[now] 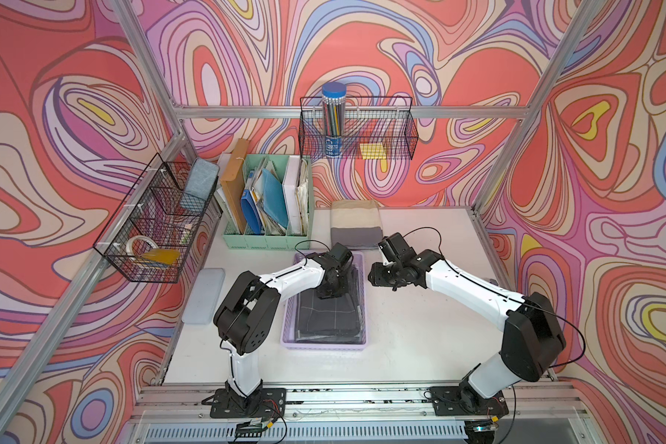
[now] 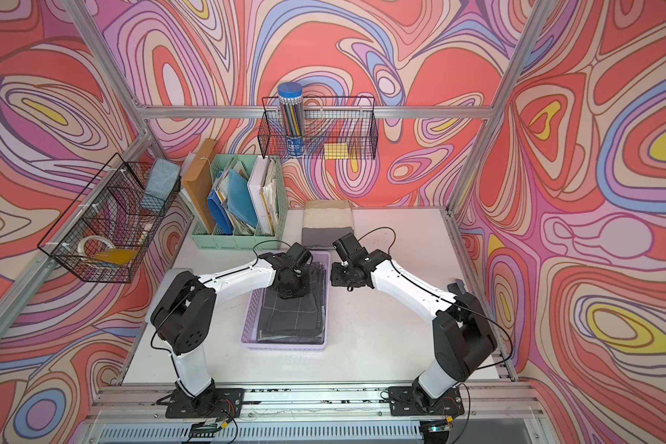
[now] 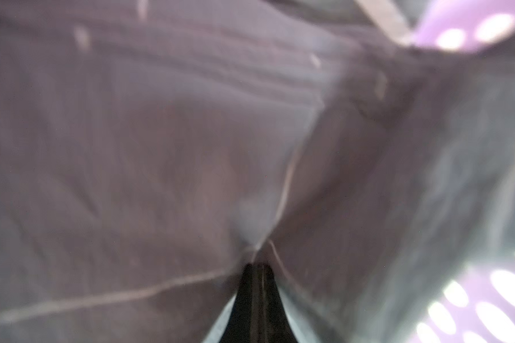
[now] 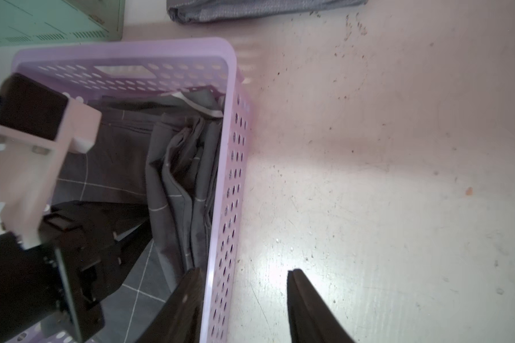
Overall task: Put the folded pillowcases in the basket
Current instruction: Move the basket to the center of the board.
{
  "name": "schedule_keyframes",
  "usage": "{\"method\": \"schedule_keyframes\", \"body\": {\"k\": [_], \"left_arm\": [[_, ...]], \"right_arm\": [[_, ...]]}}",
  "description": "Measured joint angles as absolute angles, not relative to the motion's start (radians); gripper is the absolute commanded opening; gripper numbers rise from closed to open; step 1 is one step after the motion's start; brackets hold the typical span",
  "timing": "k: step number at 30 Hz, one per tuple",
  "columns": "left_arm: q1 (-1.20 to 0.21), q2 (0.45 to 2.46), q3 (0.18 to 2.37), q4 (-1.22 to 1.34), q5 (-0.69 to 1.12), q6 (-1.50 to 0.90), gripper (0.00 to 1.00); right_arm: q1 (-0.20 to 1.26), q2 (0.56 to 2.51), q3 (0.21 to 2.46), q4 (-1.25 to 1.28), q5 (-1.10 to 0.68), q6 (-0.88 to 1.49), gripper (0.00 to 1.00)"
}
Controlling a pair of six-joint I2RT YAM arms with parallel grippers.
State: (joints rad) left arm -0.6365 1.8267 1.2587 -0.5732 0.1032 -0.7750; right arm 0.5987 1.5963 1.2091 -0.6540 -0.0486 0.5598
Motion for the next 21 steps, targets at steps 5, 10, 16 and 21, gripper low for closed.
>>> {"method": "schedule_keyframes", "body": {"k": [5, 10, 16, 21], "left_arm": [[-0.642, 1.626, 1.281, -0.577, 0.13, -0.744, 0.63], [-0.64, 1.447, 1.348, -0.638, 0.055, -0.69, 0.66], [-0.588, 1.323, 1.312, -0.75, -0.054, -0.638, 0.66], [-0.544, 1.294, 1.264, -0.816, -0.086, -0.62, 0.66]], "right_arm": [[0.606, 1.639, 1.202, -0.633, -0.103, 0.562, 0.48], [0.628, 1.707, 1.202, -0.619, -0.14, 0.565, 0.36], [0.639, 1.75, 1.225, -0.619, -0.167, 0.597, 0.0], [0.638, 1.751, 1.241, -0.677, -0.115, 0.594, 0.0]]}}
